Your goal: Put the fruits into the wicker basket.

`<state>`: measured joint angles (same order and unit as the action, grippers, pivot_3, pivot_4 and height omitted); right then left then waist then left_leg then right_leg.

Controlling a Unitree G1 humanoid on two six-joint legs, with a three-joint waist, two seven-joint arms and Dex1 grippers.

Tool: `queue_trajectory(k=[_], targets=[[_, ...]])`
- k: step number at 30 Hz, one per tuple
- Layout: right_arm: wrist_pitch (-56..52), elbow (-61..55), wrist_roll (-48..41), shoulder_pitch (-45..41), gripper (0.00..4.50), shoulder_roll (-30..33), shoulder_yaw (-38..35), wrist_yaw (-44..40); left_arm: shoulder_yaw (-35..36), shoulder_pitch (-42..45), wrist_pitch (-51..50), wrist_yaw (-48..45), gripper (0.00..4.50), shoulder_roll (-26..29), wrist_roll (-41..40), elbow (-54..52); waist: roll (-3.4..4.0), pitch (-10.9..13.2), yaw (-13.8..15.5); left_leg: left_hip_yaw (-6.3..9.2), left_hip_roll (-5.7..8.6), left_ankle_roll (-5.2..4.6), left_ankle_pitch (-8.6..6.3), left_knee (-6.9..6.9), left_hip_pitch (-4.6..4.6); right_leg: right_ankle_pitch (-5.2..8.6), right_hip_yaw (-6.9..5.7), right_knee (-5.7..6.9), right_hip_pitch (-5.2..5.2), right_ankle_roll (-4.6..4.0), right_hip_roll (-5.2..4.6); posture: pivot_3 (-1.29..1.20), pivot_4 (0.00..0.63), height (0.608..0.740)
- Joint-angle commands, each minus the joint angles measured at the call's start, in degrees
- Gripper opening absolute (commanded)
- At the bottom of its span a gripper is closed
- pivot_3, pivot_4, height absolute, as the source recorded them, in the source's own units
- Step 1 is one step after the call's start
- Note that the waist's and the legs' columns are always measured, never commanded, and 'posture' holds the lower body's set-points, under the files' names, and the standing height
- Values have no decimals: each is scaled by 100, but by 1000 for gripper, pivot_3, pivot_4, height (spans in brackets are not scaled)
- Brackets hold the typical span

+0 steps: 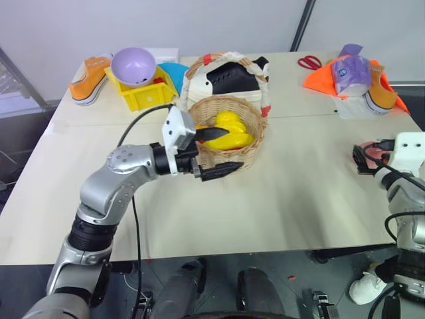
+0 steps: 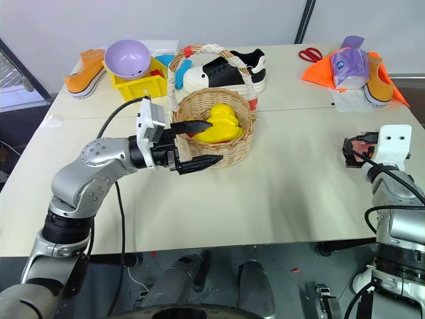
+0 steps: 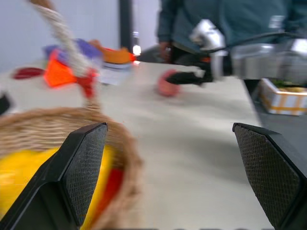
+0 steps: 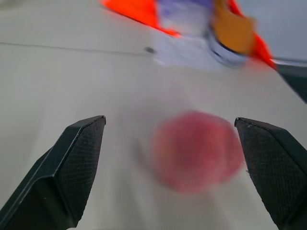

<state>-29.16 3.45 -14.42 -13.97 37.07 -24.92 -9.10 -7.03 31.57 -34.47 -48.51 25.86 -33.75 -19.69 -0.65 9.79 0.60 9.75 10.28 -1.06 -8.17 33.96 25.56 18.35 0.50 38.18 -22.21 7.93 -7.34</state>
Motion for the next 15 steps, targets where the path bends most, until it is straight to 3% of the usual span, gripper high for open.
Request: queue_trajectory(k=[1, 10, 11, 13, 15], targets=[[295, 536, 171, -312, 4500, 34, -83, 138, 8, 38, -111, -8, 4473, -16, -213, -387, 0, 0, -2, -2, 0, 0, 0, 0, -3, 0, 3, 0, 1, 0, 0, 0, 150, 740], [376, 1968, -262, -1115, 4500, -29, -246, -244, -233, 51, -139, 26, 4473, 32, -13, -424, 2, 0, -38, -7, -3, 0, 0, -3, -11, -1, 11, 3, 4, 1, 6, 0, 150, 740], [403, 2004, -297, -1131, 3942, -33, -264, -275, -236, 52, -145, 41, 4500, 33, 0, -419, 2, 0, -37, -8, -3, 0, 0, -3, -11, -1, 11, 3, 4, 1, 6, 0, 150, 740], [493, 1931, -303, -1109, 3263, -28, -259, -319, -222, 40, -139, 66, 4500, 52, 17, -409, 2, 0, -37, -8, -4, 0, 0, -3, -11, -1, 12, 3, 4, 2, 7, 0, 150, 740], [488, 1629, -302, -997, 2895, -12, -191, -406, -152, -7, -122, 89, 4500, 99, 23, -405, 3, 0, -37, -9, -4, 0, 0, -3, -10, -1, 13, 3, 2, 2, 8, 0, 150, 740]])
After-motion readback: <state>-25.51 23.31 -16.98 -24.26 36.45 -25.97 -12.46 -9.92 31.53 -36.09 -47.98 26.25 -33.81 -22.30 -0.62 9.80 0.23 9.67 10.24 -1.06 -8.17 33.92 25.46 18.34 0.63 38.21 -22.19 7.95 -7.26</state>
